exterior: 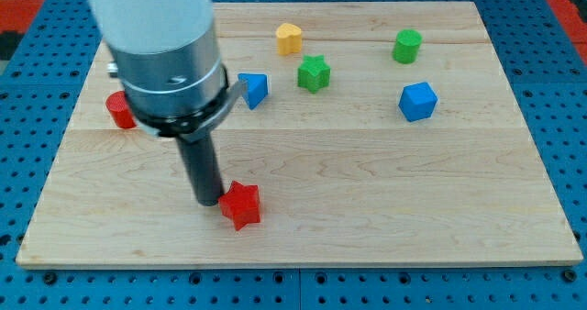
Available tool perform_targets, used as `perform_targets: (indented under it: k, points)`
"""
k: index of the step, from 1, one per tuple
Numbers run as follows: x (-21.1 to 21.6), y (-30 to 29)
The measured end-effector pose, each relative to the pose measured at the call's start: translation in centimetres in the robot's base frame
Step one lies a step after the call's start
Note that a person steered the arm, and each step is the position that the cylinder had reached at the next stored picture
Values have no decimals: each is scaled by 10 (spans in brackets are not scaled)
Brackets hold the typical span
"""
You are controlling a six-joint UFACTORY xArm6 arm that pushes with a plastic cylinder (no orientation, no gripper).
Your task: Move the red star at the bottom side of the green circle
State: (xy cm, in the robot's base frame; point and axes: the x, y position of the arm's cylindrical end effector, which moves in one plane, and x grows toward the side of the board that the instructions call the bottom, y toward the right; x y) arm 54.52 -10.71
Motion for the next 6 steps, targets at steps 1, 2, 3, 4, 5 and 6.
perform_targets:
  k: [1, 2, 3, 4, 5, 6]
  points:
    - [32, -5]
    - [21, 43]
    - [-6, 77]
    - [-9, 59]
    - [-31, 57]
    - [-45, 63]
